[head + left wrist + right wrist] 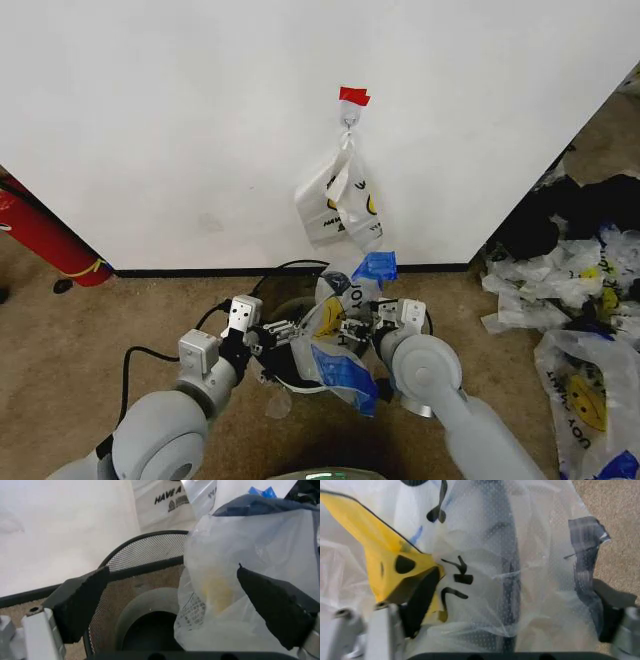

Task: Pick up the garbage bag from the wall and place it over the trash bin.

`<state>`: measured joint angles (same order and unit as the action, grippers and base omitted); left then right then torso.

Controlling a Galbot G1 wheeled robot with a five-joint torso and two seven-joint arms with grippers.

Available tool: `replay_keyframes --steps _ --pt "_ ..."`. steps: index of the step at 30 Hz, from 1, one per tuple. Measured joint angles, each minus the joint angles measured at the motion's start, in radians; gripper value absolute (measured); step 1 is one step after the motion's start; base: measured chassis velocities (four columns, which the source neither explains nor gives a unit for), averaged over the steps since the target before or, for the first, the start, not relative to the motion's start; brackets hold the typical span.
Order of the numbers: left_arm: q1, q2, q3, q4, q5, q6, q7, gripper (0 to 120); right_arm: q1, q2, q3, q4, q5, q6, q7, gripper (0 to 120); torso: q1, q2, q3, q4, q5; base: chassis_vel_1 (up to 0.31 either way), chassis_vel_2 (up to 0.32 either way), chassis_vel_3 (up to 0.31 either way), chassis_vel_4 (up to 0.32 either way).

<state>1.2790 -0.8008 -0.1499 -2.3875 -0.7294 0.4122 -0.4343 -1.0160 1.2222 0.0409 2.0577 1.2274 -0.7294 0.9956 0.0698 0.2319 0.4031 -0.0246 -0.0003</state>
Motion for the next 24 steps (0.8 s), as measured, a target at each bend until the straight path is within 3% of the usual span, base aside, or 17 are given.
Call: replay_keyframes --steps 2,20,24 --pt "0.0 0.0 0.0 0.002 0.0 0.0 0.0 100 0.0 0.001 0.001 -0.003 0.0 0.0 -0.001 77 0.0 0.0 0.0 -0.0001 0.0 0.0 0.0 0.0 0.0" --pt "0.0 -0.003 0.005 0.001 0.005 -0.002 0.002 100 -0.001 0.005 0.006 -0.016 0.017 0.005 -0.002 8 0.0 0.0 0.0 0.0 0.0003 0.0 0.0 0.0 0.0" --pt "-0.001 -0.001 0.002 -0.003 0.003 -0.002 0.002 100 -0.005 0.002 0.01 -0.007 0.022 0.006 0.001 0 0.0 0.0 0.0 0.0 0.0003 0.0 0.0 0.0 0.0"
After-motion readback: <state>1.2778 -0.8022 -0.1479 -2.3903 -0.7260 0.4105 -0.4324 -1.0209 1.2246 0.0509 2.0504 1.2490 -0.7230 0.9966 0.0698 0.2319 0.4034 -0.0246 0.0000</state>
